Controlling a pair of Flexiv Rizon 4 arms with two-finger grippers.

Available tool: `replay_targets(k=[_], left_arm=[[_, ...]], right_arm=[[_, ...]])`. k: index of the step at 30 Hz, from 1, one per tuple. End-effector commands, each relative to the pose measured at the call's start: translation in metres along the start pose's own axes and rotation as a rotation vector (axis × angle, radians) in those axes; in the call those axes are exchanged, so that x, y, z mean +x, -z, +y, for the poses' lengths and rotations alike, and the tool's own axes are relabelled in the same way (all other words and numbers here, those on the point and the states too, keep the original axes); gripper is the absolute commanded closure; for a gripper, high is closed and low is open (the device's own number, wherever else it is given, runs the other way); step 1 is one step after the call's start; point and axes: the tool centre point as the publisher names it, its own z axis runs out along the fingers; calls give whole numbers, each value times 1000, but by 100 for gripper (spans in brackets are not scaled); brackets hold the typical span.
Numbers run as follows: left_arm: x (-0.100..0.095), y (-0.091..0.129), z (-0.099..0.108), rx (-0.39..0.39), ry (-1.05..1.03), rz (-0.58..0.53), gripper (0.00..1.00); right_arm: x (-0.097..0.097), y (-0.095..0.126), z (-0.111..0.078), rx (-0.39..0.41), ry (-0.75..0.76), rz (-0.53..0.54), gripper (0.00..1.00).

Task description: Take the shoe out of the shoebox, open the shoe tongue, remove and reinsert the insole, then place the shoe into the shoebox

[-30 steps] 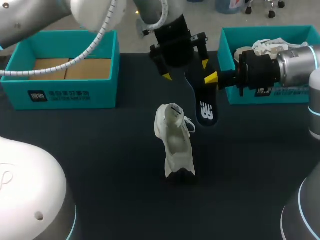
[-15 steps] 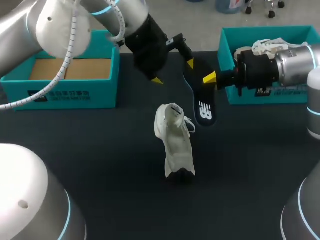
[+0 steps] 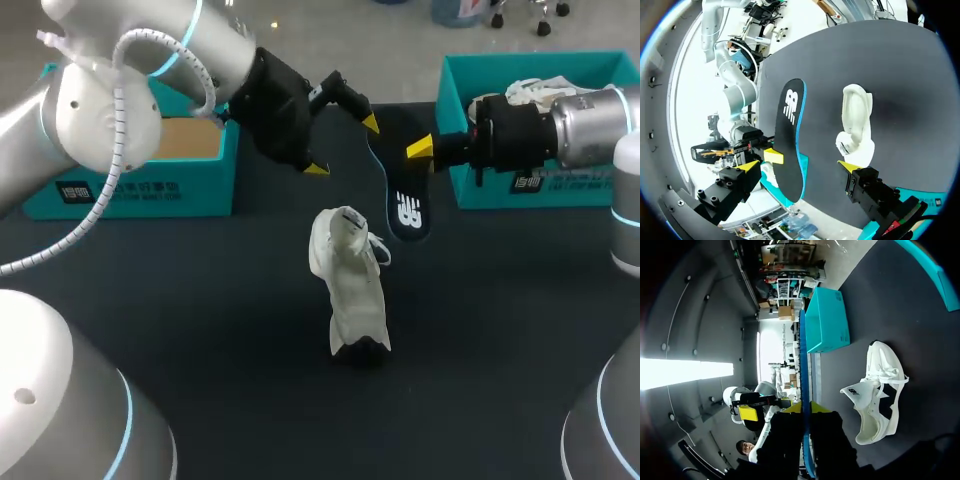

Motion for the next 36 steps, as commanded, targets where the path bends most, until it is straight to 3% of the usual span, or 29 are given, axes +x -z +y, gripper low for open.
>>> replay_targets(k=[1,4,18,25,33,35,36], left_arm=[[8,-6,-1,-26,21,-356,0],[5,-4,1,-28,59,-435,0],[8,-8,4,-31,53,-381,0],[11,-25,8,-56,99,-552,0],[-3,-39,13,-37,143,-624,0],[-7,-42,12,-17,152,-637,23],[-8,-44,12,-14,147,-633,20]], right_arm=[[1,2,-4,-11,1,2,100],[1,3,-4,-14,1,3,100],[11,7,-5,-12,-25,-16,100],[24,14,-1,-25,-44,46,100],[26,13,-4,-33,-47,58,100],[25,13,-5,-35,-49,59,100],[25,13,-6,-35,-50,59,100]])
